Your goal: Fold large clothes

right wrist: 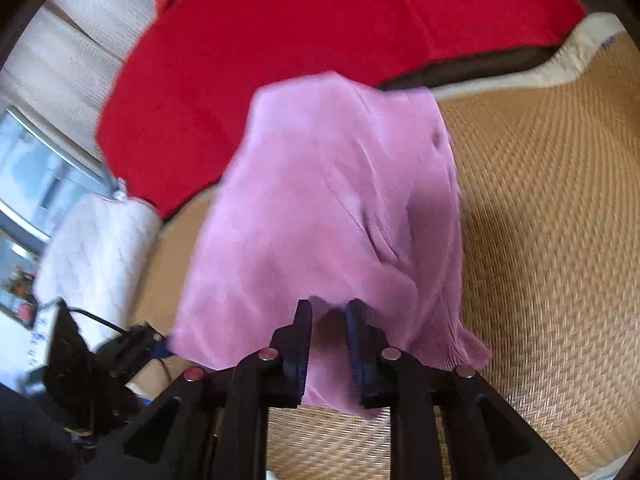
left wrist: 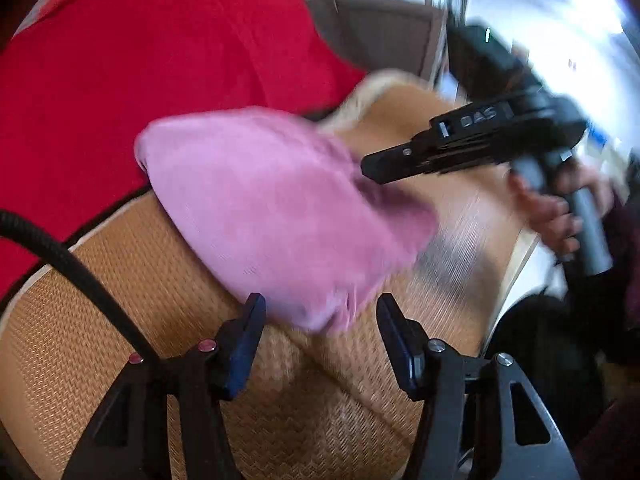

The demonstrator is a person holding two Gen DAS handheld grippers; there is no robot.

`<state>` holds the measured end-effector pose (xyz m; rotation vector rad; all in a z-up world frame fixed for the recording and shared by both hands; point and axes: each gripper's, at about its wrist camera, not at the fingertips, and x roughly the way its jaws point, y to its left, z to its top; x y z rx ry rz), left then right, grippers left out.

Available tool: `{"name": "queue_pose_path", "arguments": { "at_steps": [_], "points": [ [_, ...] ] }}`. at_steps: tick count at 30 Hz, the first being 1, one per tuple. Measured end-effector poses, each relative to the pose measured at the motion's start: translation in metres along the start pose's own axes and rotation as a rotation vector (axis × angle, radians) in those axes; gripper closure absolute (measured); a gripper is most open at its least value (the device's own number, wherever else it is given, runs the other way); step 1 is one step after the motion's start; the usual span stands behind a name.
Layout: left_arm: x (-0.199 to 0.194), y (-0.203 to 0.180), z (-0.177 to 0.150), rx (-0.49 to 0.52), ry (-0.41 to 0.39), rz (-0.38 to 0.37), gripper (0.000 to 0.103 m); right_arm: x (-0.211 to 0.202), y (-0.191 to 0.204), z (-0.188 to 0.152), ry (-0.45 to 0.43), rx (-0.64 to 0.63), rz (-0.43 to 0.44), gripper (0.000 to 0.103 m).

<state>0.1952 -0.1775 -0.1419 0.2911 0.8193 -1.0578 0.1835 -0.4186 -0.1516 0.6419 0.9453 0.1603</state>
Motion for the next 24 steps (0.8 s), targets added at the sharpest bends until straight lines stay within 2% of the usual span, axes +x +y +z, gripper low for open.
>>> {"name": "queue_pose_path", "arguments": {
  "at_steps": [3,4,6,8,10,11,12,13,16,24],
  "points": [
    [-0.022,0.031,0.012,-0.121,-0.132,-0.087,0.038,-0.009,0.014,0.032,-0.065,0.004,0.047,0.082],
    [-0.024,0.044,0.016,-0.182,-0.174,-0.098,0.033,-0.007,0.019,0.045,-0.083,-0.005,0.036,0.082],
    [-0.014,0.062,0.023,-0.289,-0.207,-0.120,0.033,0.014,0.024,0.068,-0.081,-0.008,0.004,0.082],
    [0.009,0.074,0.026,-0.362,-0.168,-0.121,0.033,0.040,0.023,0.091,-0.050,0.025,-0.008,0.082],
    [0.041,0.073,0.025,-0.356,-0.066,-0.049,0.033,0.076,0.009,0.111,-0.018,0.048,-0.079,0.082],
    [0.061,0.070,0.023,-0.336,0.005,-0.008,0.032,0.098,-0.003,0.117,0.028,0.074,-0.111,0.083],
    [0.075,0.069,0.019,-0.337,0.031,0.006,0.030,0.120,-0.020,0.117,0.080,0.127,-0.120,0.083],
    [0.078,0.070,0.018,-0.354,0.023,-0.005,0.030,0.135,-0.036,0.111,0.104,0.169,-0.112,0.084],
    [0.074,0.073,0.018,-0.351,0.020,-0.011,0.030,0.126,-0.037,0.110,0.064,0.153,-0.079,0.083],
    [0.061,0.054,0.013,-0.281,-0.011,0.127,0.030,0.036,-0.027,0.076,-0.044,0.136,0.004,0.081]
  ]
}}
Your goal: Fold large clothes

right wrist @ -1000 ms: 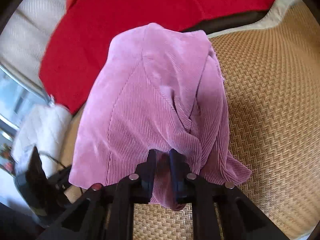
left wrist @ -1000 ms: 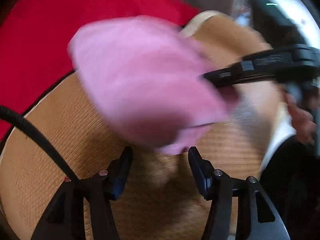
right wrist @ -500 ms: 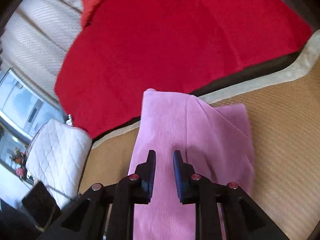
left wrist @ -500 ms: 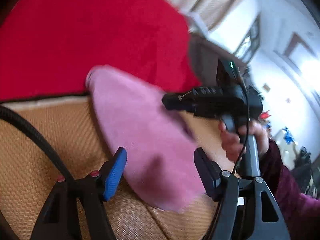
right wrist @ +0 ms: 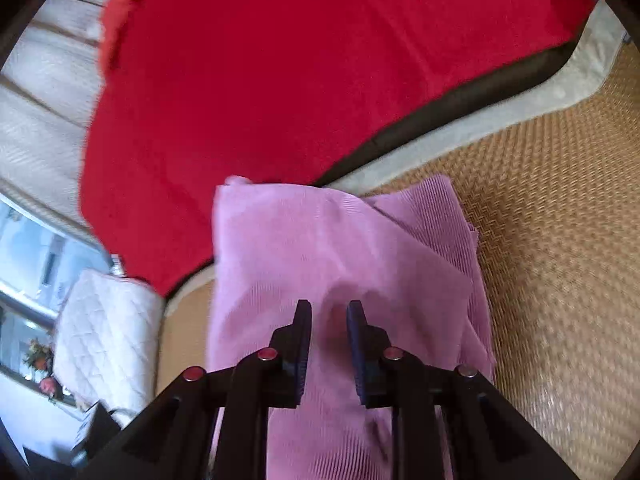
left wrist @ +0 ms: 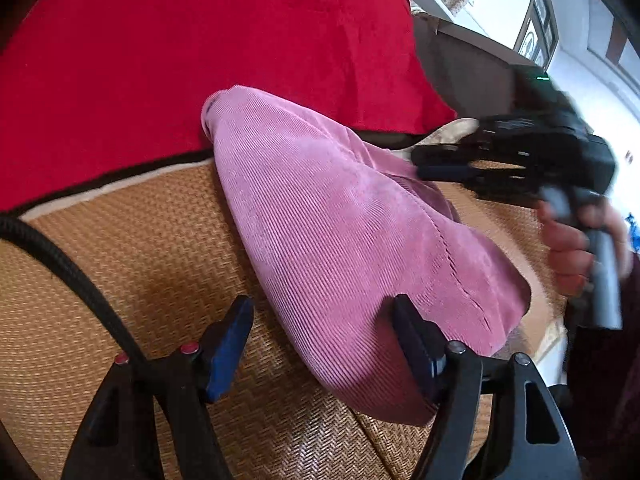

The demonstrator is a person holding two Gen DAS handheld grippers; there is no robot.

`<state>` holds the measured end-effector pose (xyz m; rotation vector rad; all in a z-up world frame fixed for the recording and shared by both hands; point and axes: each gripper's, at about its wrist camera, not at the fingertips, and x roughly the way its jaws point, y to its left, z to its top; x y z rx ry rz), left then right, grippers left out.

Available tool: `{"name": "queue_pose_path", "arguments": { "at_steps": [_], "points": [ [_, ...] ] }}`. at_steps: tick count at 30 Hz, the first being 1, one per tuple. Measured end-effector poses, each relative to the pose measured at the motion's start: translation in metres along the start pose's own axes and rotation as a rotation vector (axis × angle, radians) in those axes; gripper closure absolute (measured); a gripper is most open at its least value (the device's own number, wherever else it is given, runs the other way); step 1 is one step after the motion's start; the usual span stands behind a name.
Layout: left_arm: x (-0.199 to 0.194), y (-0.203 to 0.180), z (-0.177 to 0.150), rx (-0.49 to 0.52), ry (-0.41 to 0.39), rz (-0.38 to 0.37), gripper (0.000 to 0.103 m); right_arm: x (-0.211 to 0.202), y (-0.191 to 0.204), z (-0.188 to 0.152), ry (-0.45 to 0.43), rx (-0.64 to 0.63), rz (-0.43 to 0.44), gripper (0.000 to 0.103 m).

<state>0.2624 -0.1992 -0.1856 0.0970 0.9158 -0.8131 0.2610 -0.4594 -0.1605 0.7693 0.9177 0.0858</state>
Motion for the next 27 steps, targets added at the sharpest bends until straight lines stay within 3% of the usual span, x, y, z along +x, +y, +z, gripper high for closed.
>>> {"name": "queue_pose_path", "arguments": {
  "at_steps": [4,7,9,18,23,25,27],
  "points": [
    [-0.009,-0.014,-0.007,0.046,-0.028,0.073,0.030,-0.023,0.005,-0.023,-0.007,-0.054,-0.046,0.081],
    [-0.002,-0.013,-0.005,0.077,-0.044,0.111,0.030,0.005,-0.019,-0.038,0.060,-0.026,-0.122,0.082],
    [-0.003,-0.016,-0.004,0.091,-0.053,0.135,0.030,0.012,-0.032,-0.044,0.027,0.005,-0.056,0.082],
    [-0.007,-0.023,-0.007,0.133,-0.071,0.186,0.030,-0.015,-0.020,-0.042,-0.008,-0.036,-0.061,0.080],
    [-0.006,-0.022,-0.006,0.136,-0.073,0.194,0.030,-0.034,-0.007,-0.045,-0.050,-0.068,-0.010,0.080],
    [-0.005,-0.021,-0.006,0.128,-0.069,0.188,0.029,-0.027,-0.007,-0.047,-0.023,-0.073,-0.033,0.080],
    [-0.004,-0.019,-0.006,0.116,-0.059,0.177,0.028,-0.006,-0.017,-0.050,0.040,-0.051,-0.057,0.073]
  ]
}}
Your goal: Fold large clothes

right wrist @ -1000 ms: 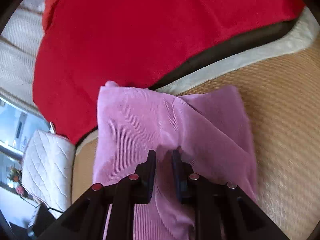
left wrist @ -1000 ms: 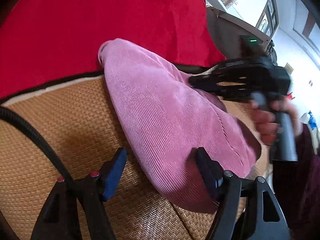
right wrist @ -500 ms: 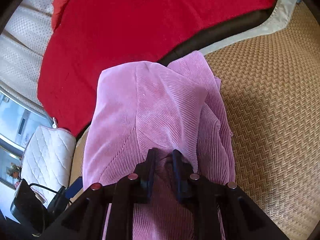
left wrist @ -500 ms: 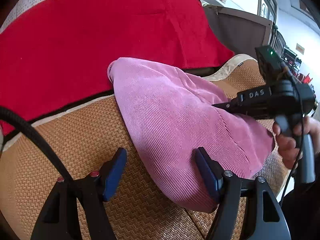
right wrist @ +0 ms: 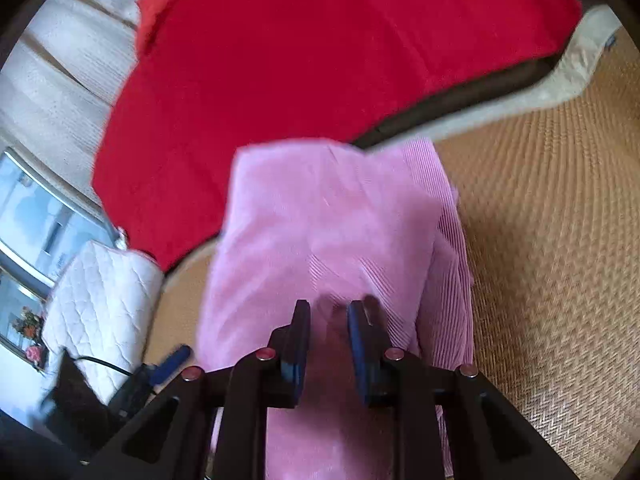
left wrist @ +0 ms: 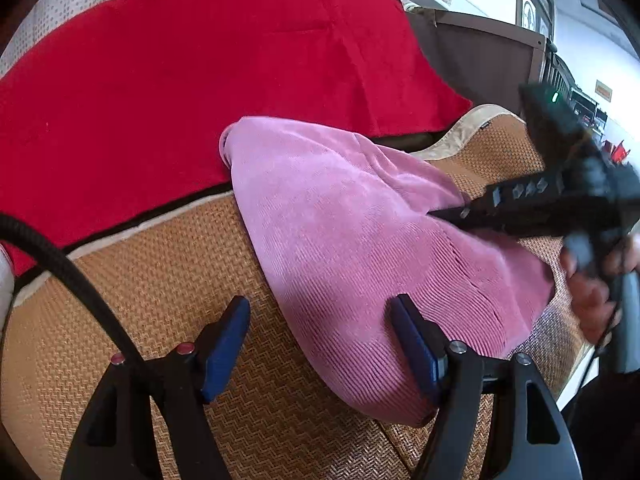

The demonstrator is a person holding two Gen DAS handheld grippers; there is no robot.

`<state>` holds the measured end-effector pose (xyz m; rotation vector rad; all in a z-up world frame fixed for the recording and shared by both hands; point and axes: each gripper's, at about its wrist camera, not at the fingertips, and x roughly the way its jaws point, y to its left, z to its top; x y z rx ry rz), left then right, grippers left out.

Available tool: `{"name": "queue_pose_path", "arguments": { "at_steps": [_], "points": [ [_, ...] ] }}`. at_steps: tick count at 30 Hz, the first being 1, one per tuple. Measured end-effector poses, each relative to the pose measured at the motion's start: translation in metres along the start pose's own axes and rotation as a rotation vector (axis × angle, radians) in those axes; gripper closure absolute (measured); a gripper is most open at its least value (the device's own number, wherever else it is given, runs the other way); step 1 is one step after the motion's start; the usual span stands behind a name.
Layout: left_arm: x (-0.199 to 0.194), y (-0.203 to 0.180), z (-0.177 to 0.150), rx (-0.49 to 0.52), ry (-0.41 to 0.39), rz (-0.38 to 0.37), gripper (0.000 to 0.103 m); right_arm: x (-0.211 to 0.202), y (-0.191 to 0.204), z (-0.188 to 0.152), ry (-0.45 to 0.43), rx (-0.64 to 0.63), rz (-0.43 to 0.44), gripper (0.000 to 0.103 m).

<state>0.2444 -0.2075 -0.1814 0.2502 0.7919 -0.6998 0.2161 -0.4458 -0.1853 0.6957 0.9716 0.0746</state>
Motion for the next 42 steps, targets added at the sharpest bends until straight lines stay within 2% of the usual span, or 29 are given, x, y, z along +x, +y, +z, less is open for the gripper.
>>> {"name": "queue_pose_path", "arguments": {
  "at_steps": [5,7,9,11,13,14,15,17,20,23,27,30,34,36,40,42],
  "points": [
    [-0.002,0.020,0.005,-0.077,0.024,-0.102,0.028,-0.001,-0.012,0.003,-0.005,0.037,0.060,0.073],
    [-0.007,0.032,0.007,-0.123,0.008,-0.108,0.028,-0.007,-0.014,0.003,-0.015,0.032,0.074,0.073],
    [-0.010,0.045,0.009,-0.163,-0.015,-0.119,0.028,-0.018,-0.017,0.004,-0.044,0.022,0.092,0.073],
    [-0.010,0.058,0.010,-0.224,-0.023,-0.160,0.028,-0.033,-0.025,0.006,-0.096,0.037,0.109,0.072],
    [-0.007,0.064,0.009,-0.273,-0.017,-0.211,0.028,-0.047,-0.037,0.008,-0.143,0.080,0.117,0.054],
    [-0.004,0.066,0.008,-0.296,-0.008,-0.237,0.028,-0.051,-0.043,0.009,-0.164,0.105,0.110,0.025],
    [-0.002,0.065,0.007,-0.304,0.002,-0.250,0.028,-0.056,-0.049,0.008,-0.192,0.125,0.108,0.022],
    [0.002,0.062,0.007,-0.312,0.018,-0.290,0.028,-0.062,-0.057,0.008,-0.216,0.138,0.138,0.022],
    [0.005,0.052,0.008,-0.279,0.024,-0.287,0.028,-0.066,-0.056,0.006,-0.241,0.118,0.165,0.022],
    [0.006,0.049,0.009,-0.267,0.022,-0.283,0.028,-0.059,-0.054,0.009,-0.218,0.106,0.130,0.022],
    [0.011,0.048,0.009,-0.286,0.027,-0.315,0.027,-0.037,-0.058,0.008,-0.180,0.138,0.098,0.022],
    [0.018,0.045,0.010,-0.290,0.035,-0.354,0.027,-0.022,-0.062,0.007,-0.146,0.159,0.121,0.022],
    [0.022,0.036,0.010,-0.262,0.035,-0.331,0.027,-0.006,-0.058,0.005,-0.122,0.145,0.107,0.022],
    [0.022,0.031,0.010,-0.241,0.029,-0.319,0.027,0.001,-0.052,0.003,-0.116,0.123,0.136,0.024],
    [0.019,0.032,0.009,-0.231,0.009,-0.329,0.040,0.015,-0.028,-0.005,-0.088,0.040,0.097,0.024],
    [0.019,0.037,0.009,-0.260,0.002,-0.346,0.046,0.016,-0.030,-0.006,-0.089,0.074,0.127,0.024]
  ]
}}
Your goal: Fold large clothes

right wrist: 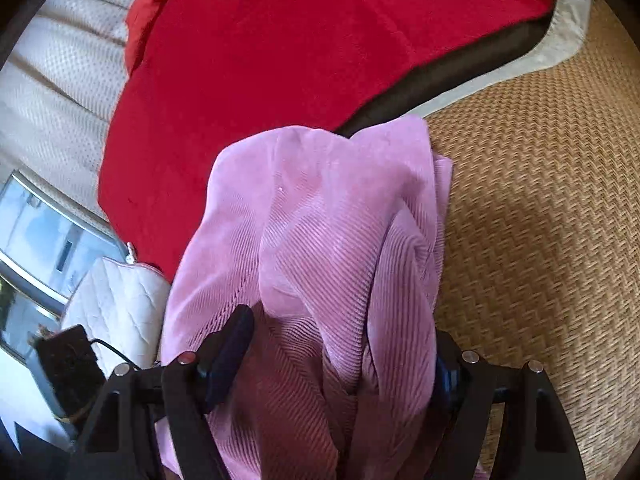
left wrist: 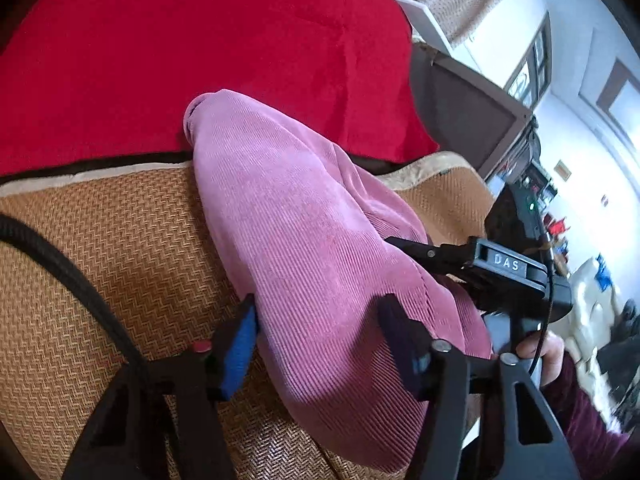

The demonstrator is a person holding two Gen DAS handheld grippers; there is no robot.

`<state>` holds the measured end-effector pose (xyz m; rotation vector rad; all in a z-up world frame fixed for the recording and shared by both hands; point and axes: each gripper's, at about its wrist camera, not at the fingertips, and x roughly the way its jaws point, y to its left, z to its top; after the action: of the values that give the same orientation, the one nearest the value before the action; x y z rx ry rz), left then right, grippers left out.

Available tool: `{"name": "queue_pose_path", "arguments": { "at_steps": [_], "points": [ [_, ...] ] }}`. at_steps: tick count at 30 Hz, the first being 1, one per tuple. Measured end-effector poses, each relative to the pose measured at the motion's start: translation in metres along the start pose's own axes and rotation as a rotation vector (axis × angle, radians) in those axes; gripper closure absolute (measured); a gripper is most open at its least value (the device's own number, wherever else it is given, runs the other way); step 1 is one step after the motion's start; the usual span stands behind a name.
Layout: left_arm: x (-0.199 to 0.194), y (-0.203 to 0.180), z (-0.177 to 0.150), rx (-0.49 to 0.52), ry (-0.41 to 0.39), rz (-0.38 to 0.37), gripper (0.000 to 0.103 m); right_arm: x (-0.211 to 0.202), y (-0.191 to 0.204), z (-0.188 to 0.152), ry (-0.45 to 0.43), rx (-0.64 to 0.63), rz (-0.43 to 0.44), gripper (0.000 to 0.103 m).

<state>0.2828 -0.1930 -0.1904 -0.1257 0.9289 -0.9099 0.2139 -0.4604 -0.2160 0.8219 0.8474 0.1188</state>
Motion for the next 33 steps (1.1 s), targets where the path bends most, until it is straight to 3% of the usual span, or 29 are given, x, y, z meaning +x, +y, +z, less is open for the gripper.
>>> {"name": "queue_pose_path", "arguments": {
  "at_steps": [3,6,8,11,16,19,21,23,25,28,33],
  "points": [
    [-0.011,-0.002,0.004,0.001,-0.027,-0.009,0.051,0.000,-0.001,0.000,-0.006,0.067,0.132,0.027],
    [-0.020,-0.007,0.005,0.036,-0.035,0.016,0.051,0.007,0.018,-0.006,0.010,-0.006,0.097,0.027],
    [-0.015,-0.001,0.003,0.012,-0.006,0.027,0.032,0.013,0.010,-0.004,0.010,0.019,0.068,0.027],
    [-0.006,0.013,0.001,-0.048,0.030,0.039,0.017,0.006,0.002,0.003,-0.023,0.044,0.033,0.028],
    [-0.003,0.025,0.005,-0.127,0.036,-0.003,0.017,-0.017,-0.010,0.012,-0.098,0.058,0.024,0.027],
    [0.002,0.026,0.003,-0.153,0.043,-0.041,0.017,-0.013,-0.023,0.014,-0.054,0.102,0.083,0.026],
    [0.003,0.022,0.001,-0.140,0.040,-0.053,0.019,0.000,-0.019,0.008,0.011,0.100,0.091,0.026],
    [-0.001,0.014,0.001,-0.097,0.014,-0.053,0.038,0.006,-0.007,0.003,0.008,0.044,0.060,0.027],
    [-0.007,0.003,0.002,-0.036,-0.010,-0.027,0.045,0.005,0.008,0.001,-0.004,0.001,0.083,0.033],
    [-0.017,0.002,0.002,-0.027,-0.025,-0.020,0.050,0.005,0.026,-0.004,-0.012,-0.048,0.084,0.037],
    [-0.055,0.003,0.002,-0.006,-0.070,0.020,0.050,0.017,0.045,-0.009,0.011,-0.058,0.165,0.037]
  ]
}}
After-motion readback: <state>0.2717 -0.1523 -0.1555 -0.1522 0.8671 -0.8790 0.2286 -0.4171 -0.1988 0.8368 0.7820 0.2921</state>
